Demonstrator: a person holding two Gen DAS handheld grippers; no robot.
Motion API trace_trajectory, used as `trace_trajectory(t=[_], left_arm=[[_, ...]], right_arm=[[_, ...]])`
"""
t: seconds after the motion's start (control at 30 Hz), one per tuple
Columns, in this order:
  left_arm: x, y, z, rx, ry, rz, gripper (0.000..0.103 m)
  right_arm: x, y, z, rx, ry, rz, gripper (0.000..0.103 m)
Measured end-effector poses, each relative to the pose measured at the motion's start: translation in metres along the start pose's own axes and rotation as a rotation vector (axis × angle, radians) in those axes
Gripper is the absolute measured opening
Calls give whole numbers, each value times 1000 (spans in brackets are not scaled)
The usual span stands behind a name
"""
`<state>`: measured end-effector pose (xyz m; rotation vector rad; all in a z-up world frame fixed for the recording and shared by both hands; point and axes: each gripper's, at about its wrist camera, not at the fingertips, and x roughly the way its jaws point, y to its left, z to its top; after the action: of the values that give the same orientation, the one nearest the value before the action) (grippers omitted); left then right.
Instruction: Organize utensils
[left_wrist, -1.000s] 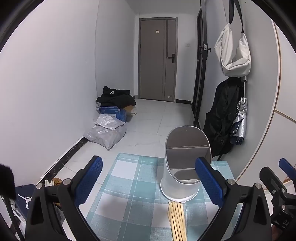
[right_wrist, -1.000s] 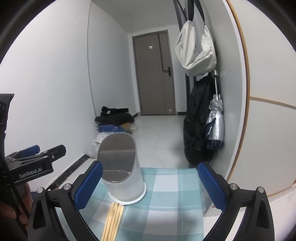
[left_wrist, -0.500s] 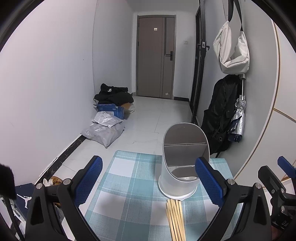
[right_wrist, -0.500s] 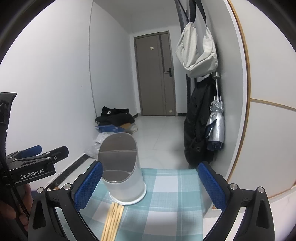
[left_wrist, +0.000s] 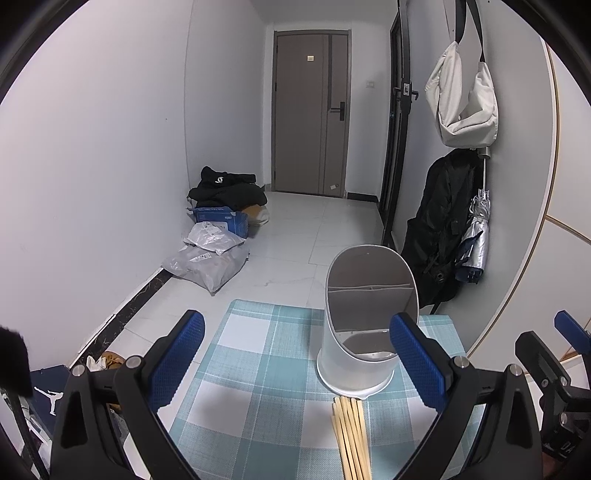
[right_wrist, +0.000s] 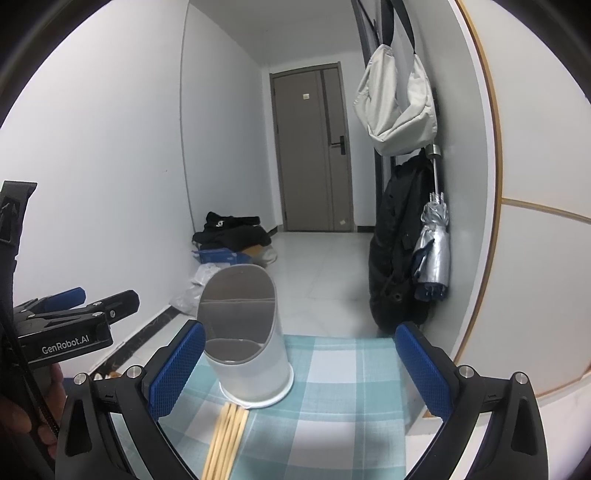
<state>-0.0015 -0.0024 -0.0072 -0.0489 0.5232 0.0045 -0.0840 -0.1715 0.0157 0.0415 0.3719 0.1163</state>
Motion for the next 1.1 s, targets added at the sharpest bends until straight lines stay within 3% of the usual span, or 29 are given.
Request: trace_trajectory(t=[1.1], left_arm=[[1, 2, 2, -9, 16, -5, 99]], right_arm=[[3, -2, 0, 15, 15, 45, 103]])
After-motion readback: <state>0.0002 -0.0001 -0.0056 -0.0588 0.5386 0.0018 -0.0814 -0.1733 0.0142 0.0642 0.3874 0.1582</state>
